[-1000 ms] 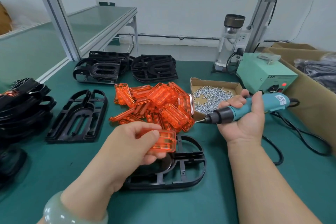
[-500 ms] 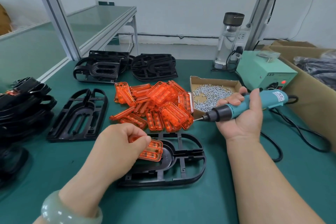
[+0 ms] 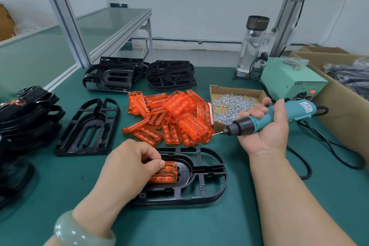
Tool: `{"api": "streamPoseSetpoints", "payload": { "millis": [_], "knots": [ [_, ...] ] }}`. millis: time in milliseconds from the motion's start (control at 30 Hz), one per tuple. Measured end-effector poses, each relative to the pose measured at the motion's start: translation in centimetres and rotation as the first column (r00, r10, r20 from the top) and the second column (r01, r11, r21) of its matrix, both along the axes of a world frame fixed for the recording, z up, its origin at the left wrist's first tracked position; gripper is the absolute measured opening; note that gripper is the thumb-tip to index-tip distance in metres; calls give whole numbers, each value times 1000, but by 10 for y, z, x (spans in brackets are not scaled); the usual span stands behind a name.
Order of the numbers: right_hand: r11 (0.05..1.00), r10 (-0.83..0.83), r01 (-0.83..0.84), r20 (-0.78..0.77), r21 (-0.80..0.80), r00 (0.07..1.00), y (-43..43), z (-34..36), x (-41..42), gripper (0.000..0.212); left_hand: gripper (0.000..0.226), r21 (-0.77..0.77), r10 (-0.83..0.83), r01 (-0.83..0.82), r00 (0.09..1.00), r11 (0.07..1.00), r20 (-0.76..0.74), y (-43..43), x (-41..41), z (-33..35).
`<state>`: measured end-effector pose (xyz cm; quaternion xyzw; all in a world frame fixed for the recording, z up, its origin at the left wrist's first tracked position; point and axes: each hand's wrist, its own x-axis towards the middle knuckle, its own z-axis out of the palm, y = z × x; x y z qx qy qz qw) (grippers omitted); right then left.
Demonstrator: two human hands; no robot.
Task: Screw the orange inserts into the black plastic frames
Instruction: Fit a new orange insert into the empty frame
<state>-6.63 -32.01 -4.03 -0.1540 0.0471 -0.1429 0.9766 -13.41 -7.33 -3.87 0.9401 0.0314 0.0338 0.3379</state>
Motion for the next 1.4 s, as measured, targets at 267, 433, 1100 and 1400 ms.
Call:
{"api": "streamPoseSetpoints", "payload": {
  "millis": [267,433,1100,1400],
  "knots": [
    [1000,3,-3,-4,7,1000,0,0,0,25,25,176,-192,188,981,966,10,12,-9,7],
    [1000,5,-5,-10,1,1000,-1,0,0,23,8,234,-292,285,956,930,-4,16,-6,7],
    [1000,3,-3,-17,-2,1000,0,0,-1,21,12,241,-376,360,926,901,22,12,-4,-3],
    [1000,-7,7,-27,-9,1000,1,0,-1,25,11,306,-391,377,920,874,-16,9,1,-2]
  ]
}}
